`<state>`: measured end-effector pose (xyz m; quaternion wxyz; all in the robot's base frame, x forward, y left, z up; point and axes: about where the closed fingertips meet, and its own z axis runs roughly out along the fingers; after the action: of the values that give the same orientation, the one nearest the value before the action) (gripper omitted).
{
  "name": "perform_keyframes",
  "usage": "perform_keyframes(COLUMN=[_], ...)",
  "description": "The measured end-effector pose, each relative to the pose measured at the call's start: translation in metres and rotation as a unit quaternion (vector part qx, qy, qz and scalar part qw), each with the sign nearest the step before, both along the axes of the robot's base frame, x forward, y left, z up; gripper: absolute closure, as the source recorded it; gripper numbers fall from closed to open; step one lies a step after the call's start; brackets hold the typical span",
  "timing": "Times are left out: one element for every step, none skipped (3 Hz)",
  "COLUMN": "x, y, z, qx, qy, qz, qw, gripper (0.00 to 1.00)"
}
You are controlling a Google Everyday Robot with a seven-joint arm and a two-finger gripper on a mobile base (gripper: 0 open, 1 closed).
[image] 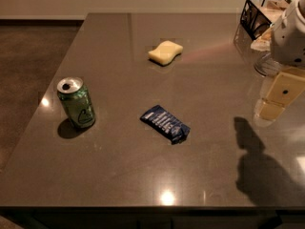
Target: Pick rxbar blueberry
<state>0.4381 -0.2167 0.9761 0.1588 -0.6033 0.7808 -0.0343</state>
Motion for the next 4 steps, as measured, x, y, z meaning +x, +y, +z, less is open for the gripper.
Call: perform_keyframes(x=[0.000, 0.001, 0.002, -0.002], y=[0.000, 0.007, 0.029, 0.062], z=[0.000, -0.002, -0.015, -0.032], qx=[0.000, 0.026, 0.067, 0.091], qy=[0.000, 0.005, 0.027, 0.040], qz=[0.000, 0.002, 0.000, -0.004], qw=[1.0000, 0.9996, 0.9974, 0.9950], gripper=[0.00, 0.00, 0.00, 0.00])
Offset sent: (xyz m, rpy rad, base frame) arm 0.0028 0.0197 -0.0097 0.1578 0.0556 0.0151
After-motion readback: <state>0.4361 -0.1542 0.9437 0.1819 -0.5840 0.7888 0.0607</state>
